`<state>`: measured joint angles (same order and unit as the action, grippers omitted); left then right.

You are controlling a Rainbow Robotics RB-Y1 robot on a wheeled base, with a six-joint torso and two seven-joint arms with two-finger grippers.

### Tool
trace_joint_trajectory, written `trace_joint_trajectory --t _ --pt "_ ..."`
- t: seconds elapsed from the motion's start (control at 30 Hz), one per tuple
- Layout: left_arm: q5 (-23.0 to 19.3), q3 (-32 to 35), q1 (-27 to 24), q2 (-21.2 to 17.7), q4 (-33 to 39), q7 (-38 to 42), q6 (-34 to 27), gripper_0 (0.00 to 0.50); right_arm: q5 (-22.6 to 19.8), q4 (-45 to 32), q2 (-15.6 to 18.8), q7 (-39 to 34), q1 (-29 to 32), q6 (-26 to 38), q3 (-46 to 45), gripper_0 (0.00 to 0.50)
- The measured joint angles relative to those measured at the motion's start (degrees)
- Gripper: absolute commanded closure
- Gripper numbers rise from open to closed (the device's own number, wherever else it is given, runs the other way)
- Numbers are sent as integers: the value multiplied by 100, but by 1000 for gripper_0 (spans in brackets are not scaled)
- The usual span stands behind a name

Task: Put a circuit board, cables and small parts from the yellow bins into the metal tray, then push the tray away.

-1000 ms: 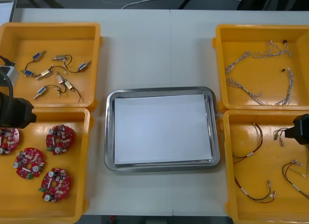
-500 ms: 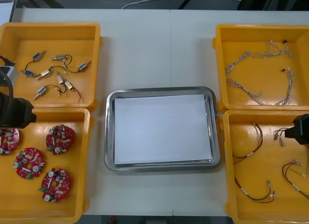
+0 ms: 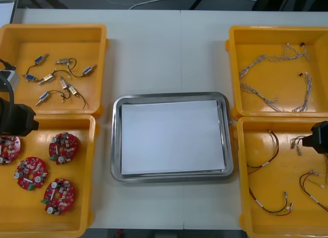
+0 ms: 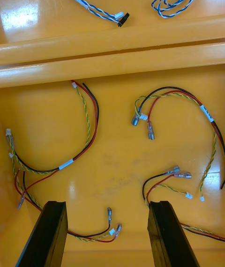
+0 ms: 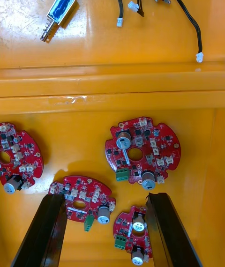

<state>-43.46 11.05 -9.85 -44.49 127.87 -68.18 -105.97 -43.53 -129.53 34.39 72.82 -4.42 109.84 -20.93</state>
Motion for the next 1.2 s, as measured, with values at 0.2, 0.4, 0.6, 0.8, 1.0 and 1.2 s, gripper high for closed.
trace_joint_trajectory --t 0.2,0.4,0.6,0.8,1.0,1.2 --pt "0 0 0 0 0 0 0 0 0 0 0 0 0 0 0 0" --pt "0 0 0 0 0 0 0 0 0 0 0 0 0 0 0 0" --pt "0 0 0 0 0 0 0 0 0 0 0 0 0 0 0 0" --pt "0 0 0 0 0 0 0 29 0 0 0 0 0 0 0 0" --pt "0 0 0 0 0 0 0 30 0 0 0 0 0 0 0 0" --pt "0 0 0 0 0 0 0 30 0 0 0 0 0 0 0 0"
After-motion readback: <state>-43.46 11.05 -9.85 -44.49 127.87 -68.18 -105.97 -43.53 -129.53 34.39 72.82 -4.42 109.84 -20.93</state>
